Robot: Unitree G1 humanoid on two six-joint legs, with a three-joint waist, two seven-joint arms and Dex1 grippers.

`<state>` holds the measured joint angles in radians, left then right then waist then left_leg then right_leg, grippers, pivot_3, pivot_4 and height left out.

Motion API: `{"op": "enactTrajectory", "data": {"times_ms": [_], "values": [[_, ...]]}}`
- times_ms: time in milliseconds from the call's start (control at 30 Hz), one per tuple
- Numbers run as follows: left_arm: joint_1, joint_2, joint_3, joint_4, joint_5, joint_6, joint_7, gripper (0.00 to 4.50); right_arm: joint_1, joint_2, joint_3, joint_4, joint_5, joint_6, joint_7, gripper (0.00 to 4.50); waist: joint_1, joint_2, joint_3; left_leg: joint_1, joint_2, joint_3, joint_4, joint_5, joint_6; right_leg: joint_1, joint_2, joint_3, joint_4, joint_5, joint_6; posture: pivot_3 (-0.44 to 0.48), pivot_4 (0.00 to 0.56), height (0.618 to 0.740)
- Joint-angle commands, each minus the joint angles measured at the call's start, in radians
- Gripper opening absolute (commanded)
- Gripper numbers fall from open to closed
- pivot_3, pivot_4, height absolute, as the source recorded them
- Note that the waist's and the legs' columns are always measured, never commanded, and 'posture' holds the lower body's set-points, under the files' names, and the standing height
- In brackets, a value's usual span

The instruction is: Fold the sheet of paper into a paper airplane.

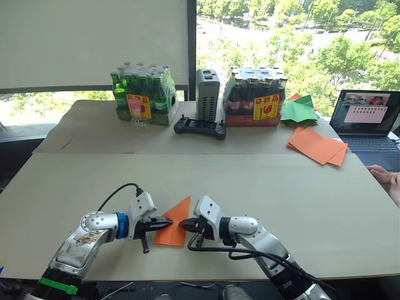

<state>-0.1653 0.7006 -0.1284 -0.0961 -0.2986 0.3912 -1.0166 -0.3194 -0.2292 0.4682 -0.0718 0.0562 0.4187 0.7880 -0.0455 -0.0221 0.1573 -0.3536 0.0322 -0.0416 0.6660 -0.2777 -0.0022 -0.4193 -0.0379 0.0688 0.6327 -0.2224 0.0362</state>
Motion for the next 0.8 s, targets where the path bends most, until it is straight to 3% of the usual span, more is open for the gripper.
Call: {"op": "enactTrajectory", "data": {"times_ms": [33, 800], "values": [[0.012, 0.013, -0.034, 0.022, 0.036, 0.025, -0.004, 0.01, 0.049, -0.029, 0.064, -0.001, 0.003, 0.07, 0.04, 0.0, 0.0, 0.0, 0.0, 0.0, 0.0, 0.0, 0.0, 0.0, 0.0, 0.0, 0.0, 0.0, 0.0, 0.0, 0.0, 0.0, 0.15, 0.733], [0.01, 0.019, -0.045, 0.019, 0.037, 0.025, -0.007, 0.01, 0.074, -0.099, 0.134, -0.104, 0.03, 0.142, 0.11, 0.0, 0.0, 0.0, 0.0, 0.0, 0.0, 0.0, 0.0, 0.0, 0.0, 0.0, 0.0, 0.0, 0.0, -0.001, 0.001, 0.0, 0.15, 0.733]]}}
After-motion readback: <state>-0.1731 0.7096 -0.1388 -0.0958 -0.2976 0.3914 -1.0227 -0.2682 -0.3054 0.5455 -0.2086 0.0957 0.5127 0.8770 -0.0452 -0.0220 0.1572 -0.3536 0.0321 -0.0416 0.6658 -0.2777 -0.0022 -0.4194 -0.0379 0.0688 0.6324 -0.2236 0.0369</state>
